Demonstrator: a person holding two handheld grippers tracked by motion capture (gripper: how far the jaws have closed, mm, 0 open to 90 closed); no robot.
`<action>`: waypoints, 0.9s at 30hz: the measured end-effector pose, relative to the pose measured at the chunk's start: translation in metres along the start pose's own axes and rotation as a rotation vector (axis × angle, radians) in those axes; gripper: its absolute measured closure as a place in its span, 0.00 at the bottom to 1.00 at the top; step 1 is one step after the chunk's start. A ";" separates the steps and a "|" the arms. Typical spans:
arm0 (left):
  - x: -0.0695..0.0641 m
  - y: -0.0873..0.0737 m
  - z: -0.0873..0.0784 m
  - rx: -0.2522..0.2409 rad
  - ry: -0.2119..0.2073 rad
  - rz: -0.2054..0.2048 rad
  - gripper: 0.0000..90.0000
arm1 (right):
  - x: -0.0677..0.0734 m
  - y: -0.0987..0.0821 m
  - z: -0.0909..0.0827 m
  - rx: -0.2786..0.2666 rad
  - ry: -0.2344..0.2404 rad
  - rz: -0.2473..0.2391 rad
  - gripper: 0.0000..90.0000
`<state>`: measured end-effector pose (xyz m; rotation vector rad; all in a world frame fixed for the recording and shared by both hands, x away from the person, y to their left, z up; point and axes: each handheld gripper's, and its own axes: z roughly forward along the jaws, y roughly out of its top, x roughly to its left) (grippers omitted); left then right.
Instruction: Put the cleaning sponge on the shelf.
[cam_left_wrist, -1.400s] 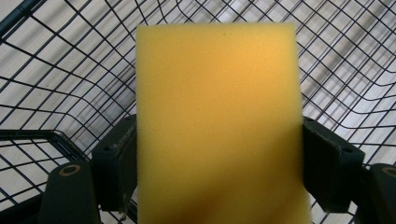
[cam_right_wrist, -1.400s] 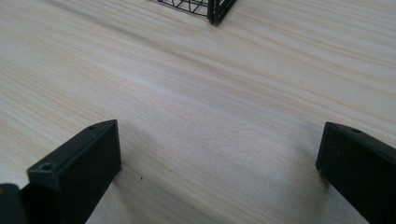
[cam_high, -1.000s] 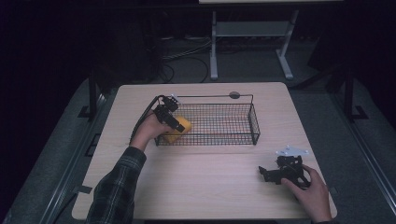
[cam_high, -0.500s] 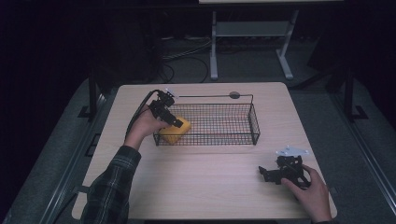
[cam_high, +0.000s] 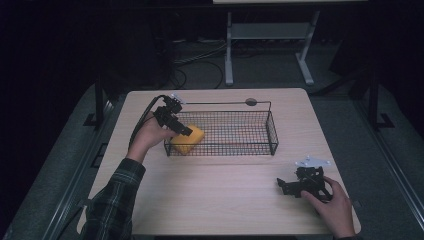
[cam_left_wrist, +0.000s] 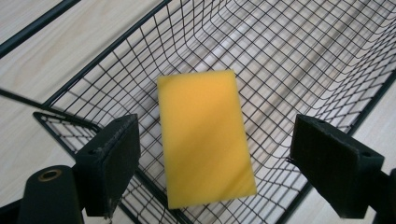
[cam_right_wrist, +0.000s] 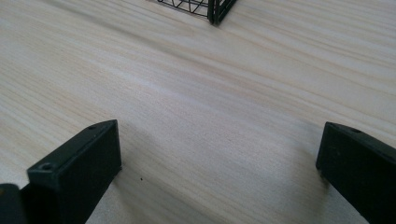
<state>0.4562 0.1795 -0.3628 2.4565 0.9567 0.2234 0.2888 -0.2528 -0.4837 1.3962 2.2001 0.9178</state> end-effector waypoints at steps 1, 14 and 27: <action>0.000 -0.002 -0.002 -0.004 0.004 -0.003 0.17 | 0.000 0.000 0.000 0.000 0.000 0.000 0.00; -0.008 -0.033 -0.029 -0.076 0.031 -0.027 0.18 | 0.000 0.000 0.000 0.000 0.000 -0.001 0.00; -0.028 -0.081 -0.042 -0.146 0.034 -0.041 0.18 | 0.000 0.000 0.000 0.000 -0.001 0.000 0.00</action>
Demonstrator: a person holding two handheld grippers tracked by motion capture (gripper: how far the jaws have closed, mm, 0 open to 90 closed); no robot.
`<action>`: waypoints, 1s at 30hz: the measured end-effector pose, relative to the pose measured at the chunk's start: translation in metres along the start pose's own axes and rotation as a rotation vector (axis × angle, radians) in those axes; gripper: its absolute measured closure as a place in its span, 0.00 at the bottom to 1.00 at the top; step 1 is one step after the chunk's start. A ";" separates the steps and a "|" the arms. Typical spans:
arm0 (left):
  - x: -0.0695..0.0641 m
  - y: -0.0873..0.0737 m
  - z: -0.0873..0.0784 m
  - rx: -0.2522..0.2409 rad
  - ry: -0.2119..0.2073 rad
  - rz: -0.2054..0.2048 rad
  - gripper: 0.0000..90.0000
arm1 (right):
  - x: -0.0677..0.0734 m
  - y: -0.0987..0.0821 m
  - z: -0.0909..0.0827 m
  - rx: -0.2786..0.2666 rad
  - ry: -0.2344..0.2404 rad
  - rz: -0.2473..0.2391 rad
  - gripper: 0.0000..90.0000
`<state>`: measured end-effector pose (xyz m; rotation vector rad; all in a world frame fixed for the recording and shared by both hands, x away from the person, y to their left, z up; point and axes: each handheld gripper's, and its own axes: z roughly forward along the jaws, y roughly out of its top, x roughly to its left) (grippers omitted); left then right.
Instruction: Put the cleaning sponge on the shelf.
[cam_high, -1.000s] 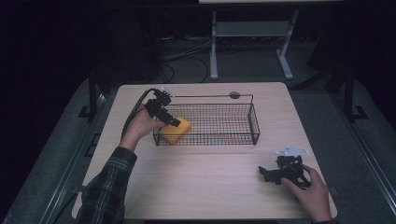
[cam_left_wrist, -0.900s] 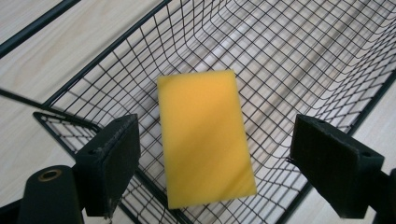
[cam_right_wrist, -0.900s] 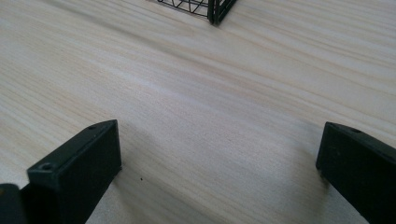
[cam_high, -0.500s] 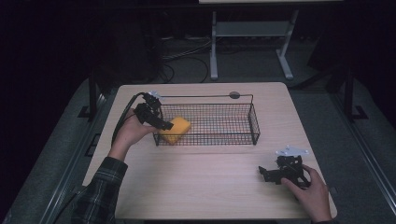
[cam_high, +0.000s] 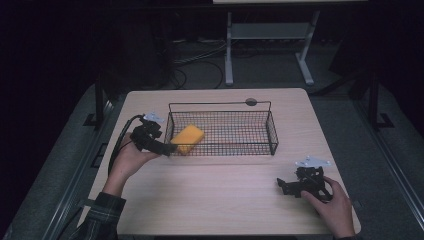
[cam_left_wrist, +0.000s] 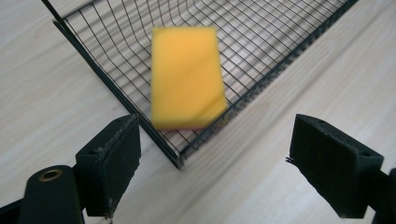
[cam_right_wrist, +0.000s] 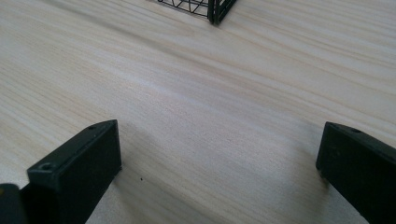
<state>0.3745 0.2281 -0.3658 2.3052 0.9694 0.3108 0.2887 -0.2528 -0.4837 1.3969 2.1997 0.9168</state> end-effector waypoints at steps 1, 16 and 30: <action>-0.002 -0.003 -0.001 -0.001 0.002 -0.002 0.18 | 0.000 0.000 0.000 0.000 0.000 -0.001 0.00; -0.023 -0.049 -0.006 -0.066 0.039 0.017 0.18 | 0.000 0.000 0.000 0.000 0.001 0.000 0.00; -0.036 -0.097 0.004 -0.076 0.077 0.031 0.18 | 0.000 0.000 0.000 0.000 0.001 -0.001 0.00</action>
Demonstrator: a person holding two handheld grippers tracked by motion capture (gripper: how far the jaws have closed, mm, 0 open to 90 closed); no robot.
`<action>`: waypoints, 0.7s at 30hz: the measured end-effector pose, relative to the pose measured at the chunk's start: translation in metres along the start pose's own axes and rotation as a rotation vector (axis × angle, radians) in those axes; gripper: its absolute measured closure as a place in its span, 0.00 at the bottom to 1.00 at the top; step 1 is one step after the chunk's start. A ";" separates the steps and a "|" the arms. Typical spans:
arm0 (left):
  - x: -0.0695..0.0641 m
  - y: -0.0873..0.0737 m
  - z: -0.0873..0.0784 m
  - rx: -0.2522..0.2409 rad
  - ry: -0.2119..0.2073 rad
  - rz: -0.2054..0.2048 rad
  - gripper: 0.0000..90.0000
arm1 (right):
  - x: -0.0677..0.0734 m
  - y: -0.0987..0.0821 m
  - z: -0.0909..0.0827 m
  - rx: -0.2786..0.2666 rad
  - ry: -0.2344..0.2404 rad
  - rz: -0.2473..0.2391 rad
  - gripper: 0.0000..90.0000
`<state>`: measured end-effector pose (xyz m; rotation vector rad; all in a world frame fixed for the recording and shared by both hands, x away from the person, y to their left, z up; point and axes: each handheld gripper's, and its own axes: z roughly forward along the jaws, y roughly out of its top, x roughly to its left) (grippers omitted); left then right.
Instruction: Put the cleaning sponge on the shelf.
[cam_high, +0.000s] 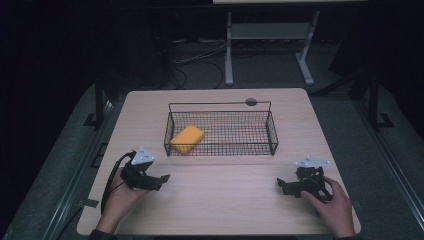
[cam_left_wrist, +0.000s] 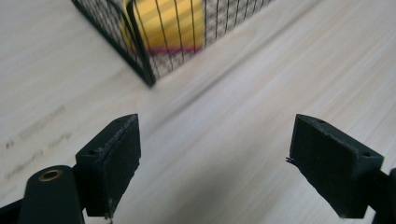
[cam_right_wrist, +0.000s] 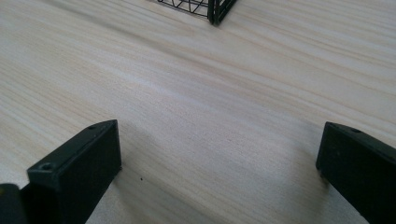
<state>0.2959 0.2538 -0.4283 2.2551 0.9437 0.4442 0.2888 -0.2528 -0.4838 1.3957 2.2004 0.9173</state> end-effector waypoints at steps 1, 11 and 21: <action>0.000 -0.004 0.002 0.003 0.001 -0.005 0.18 | 0.000 0.000 0.000 0.000 0.000 0.000 0.00; 0.001 -0.030 0.010 0.039 -0.017 -0.045 0.18 | 0.000 0.000 0.000 0.000 0.000 0.000 0.00; 0.004 -0.041 0.016 0.030 -0.027 -0.041 0.14 | 0.000 0.000 0.000 0.000 0.000 0.000 0.00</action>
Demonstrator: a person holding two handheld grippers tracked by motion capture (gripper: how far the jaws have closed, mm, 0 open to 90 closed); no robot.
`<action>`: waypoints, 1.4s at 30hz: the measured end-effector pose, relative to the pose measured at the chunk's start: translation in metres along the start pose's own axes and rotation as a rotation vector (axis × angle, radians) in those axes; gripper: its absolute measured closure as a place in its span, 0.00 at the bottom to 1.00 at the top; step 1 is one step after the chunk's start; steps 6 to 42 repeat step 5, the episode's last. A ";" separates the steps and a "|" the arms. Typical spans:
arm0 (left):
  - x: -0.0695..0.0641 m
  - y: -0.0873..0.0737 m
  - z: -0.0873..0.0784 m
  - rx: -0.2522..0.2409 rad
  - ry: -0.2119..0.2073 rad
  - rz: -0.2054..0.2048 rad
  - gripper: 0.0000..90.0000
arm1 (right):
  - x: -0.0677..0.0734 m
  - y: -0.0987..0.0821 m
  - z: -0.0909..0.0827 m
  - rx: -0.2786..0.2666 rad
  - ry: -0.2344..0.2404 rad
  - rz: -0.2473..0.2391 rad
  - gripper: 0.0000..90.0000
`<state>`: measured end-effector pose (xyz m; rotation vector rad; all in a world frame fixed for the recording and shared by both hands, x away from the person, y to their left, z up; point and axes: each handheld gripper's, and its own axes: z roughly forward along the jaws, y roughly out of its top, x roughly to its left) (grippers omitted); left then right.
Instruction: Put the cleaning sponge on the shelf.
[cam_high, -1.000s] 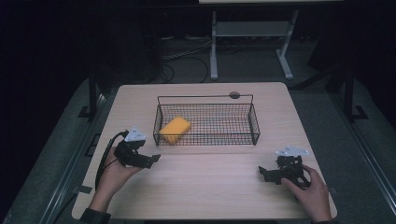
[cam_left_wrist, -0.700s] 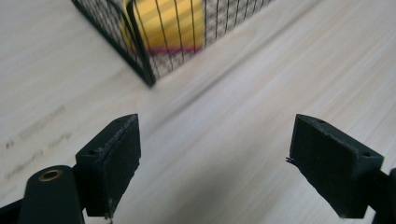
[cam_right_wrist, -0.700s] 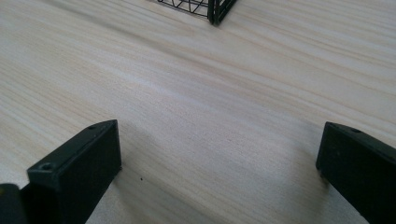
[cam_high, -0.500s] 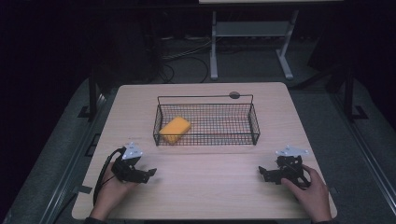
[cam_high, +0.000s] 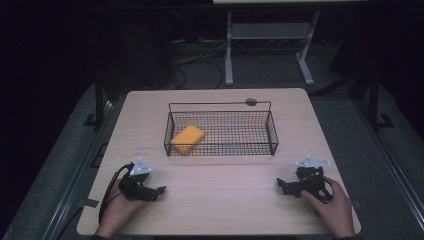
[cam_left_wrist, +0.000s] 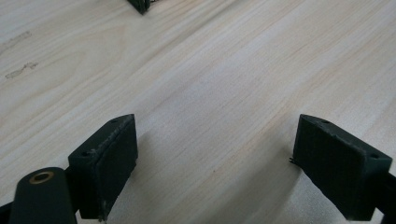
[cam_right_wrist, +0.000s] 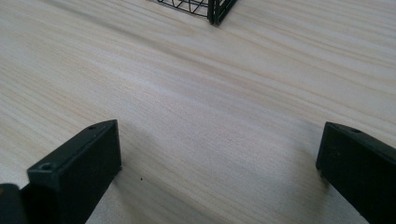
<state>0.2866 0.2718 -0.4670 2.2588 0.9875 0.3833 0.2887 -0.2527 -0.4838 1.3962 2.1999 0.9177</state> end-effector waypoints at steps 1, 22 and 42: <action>0.000 -0.002 0.000 -0.016 -0.003 0.000 0.14 | 0.000 0.000 0.000 0.000 0.000 0.000 0.00; 0.002 -0.008 0.000 -0.063 -0.014 0.008 0.14 | 0.000 0.000 0.000 0.000 0.000 0.000 0.00; 0.002 -0.008 0.000 -0.063 -0.014 0.008 0.14 | 0.000 0.000 0.000 0.000 0.000 0.000 0.00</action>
